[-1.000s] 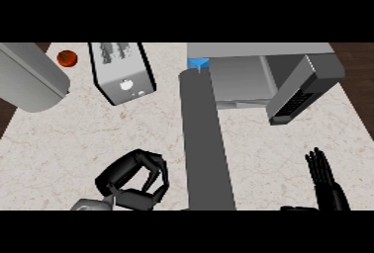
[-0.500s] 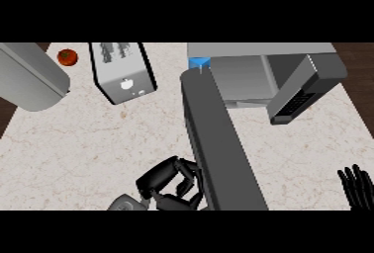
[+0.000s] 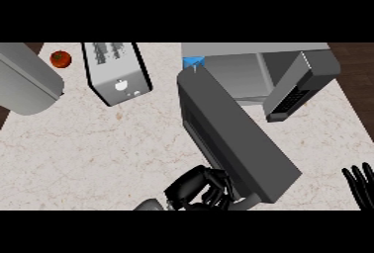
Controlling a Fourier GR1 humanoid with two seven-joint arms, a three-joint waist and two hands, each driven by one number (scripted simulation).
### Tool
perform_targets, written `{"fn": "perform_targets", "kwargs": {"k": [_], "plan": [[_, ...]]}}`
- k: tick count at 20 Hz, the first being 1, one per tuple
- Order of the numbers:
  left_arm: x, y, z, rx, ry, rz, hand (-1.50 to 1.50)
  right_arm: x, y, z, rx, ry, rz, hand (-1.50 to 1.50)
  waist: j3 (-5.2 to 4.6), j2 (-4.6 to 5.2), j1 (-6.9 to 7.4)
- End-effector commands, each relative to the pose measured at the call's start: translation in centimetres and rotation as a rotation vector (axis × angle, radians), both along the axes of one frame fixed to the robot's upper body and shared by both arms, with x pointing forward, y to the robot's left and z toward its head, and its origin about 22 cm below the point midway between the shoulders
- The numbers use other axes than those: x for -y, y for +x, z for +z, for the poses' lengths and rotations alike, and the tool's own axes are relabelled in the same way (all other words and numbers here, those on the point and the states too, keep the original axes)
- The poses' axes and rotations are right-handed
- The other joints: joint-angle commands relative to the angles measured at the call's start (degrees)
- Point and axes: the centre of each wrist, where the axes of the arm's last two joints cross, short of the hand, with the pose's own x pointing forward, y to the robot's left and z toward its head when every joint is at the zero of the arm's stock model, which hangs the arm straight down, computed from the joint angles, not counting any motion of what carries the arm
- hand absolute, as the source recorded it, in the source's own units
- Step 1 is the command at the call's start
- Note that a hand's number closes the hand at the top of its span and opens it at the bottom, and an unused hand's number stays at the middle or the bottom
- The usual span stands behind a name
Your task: Pick up the milk, place it into the microwave and close the microwave
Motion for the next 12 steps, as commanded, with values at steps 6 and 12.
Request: {"fn": "perform_targets", "kwargs": {"k": [6, 12], "plan": [[3.9, -0.6, 1.4, 0.052, 0.005, 0.080, 1.50, -2.3, 1.2, 4.5, 0.087, 0.020, 0.207, -1.50, -0.15, 0.50, -3.31], [5.1, 1.7, 3.9, 0.113, -0.019, 0.177, 1.50, -3.5, 2.4, 6.9, 0.111, 0.018, 0.279, -1.50, -0.22, 1.00, -4.91]]}}
